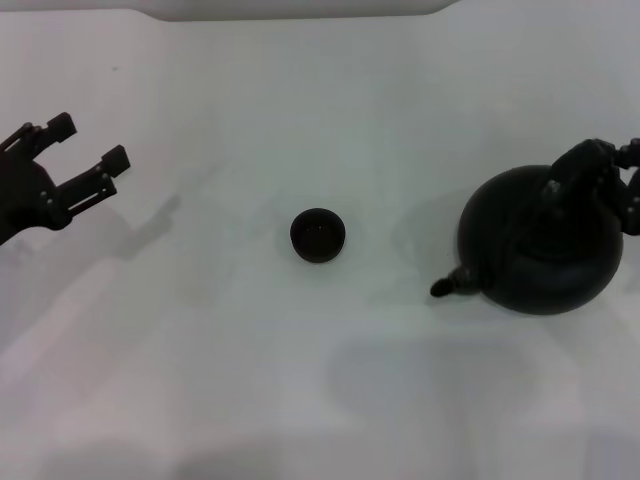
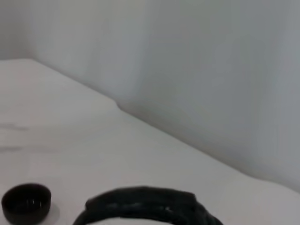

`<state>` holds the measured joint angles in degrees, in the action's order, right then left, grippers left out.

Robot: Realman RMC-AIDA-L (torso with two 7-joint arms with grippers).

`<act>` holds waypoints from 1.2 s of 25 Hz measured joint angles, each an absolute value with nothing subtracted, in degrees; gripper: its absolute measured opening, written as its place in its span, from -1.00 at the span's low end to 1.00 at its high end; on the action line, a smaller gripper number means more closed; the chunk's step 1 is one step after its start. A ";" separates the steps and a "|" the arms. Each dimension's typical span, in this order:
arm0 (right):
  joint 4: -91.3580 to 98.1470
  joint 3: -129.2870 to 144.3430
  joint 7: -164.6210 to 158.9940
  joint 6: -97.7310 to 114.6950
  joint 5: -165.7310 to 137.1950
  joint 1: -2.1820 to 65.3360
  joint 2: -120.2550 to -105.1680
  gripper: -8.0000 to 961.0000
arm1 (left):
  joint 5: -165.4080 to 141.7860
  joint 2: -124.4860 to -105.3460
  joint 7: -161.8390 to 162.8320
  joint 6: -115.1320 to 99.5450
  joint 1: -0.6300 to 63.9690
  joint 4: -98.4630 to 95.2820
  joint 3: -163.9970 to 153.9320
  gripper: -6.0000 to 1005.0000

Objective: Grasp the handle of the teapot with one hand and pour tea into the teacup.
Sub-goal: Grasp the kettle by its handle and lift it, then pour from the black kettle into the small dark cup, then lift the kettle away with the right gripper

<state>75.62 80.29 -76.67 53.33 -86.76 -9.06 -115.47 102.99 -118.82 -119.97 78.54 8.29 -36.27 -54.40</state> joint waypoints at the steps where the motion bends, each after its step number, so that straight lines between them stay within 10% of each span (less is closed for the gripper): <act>1: 75.96 80.58 -76.70 53.27 -86.67 -8.91 -115.53 -0.73 | 103.16 -118.83 -120.47 78.63 8.38 -35.71 -54.07 0.69; 30: 83.85 112.58 -66.04 10.37 -85.08 1.35 -115.53 -0.75 | 105.49 -118.59 -126.81 78.09 8.24 -23.75 -50.36 0.69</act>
<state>83.85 112.58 -66.04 10.37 -85.08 1.35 -115.53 105.49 -118.59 -126.81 78.09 8.24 -23.75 -50.35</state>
